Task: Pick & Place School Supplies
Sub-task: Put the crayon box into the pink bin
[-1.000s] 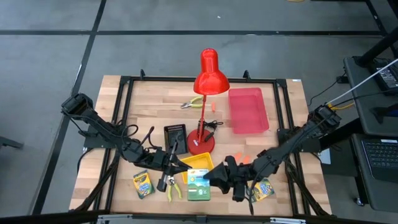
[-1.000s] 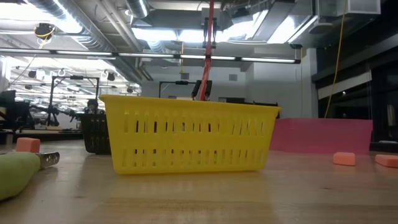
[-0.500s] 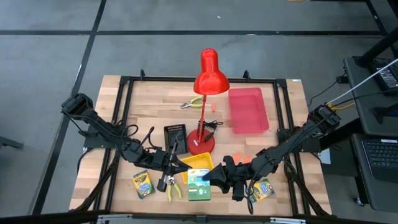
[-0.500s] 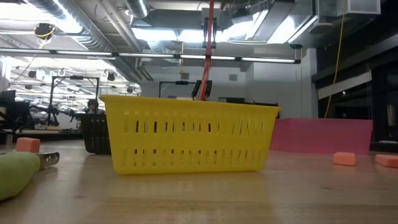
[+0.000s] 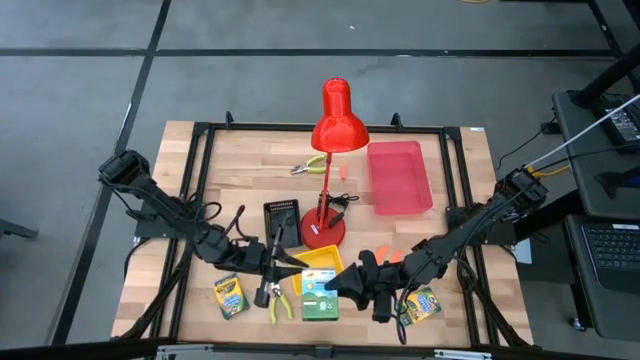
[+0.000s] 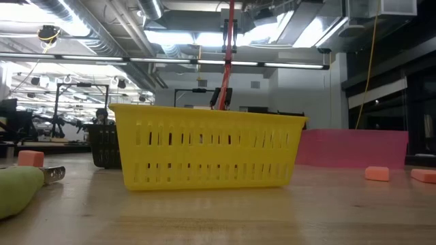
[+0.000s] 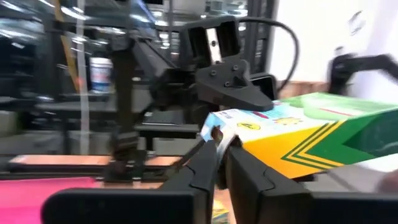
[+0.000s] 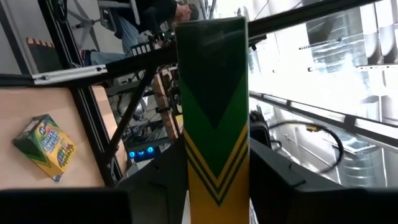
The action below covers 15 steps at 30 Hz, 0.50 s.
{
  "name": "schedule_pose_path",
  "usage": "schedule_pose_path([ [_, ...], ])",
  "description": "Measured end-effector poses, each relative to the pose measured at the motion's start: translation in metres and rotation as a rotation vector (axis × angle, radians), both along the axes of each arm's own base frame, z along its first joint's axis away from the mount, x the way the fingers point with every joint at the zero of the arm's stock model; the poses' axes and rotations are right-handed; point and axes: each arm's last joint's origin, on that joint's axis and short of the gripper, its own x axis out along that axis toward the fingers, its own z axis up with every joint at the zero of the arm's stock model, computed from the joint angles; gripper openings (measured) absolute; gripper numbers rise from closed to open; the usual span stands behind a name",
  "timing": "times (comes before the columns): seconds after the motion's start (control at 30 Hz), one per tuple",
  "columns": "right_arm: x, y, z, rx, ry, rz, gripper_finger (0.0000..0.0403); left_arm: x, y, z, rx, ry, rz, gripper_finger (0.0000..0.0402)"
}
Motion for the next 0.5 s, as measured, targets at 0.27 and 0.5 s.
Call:
schedule_pose_path([
  [0.27, -0.003, 0.002, 0.0, 0.008, 0.008, -0.059, 0.0124, -0.036, -0.01, 0.017, 0.085, 0.045, 0.324, 0.0135],
  [0.5, -0.001, -0.007, -0.019, 0.082, 0.18, -0.315, 0.0138, -0.07, -0.03, 0.018, 0.151, 0.125, 0.469, 0.0182],
])
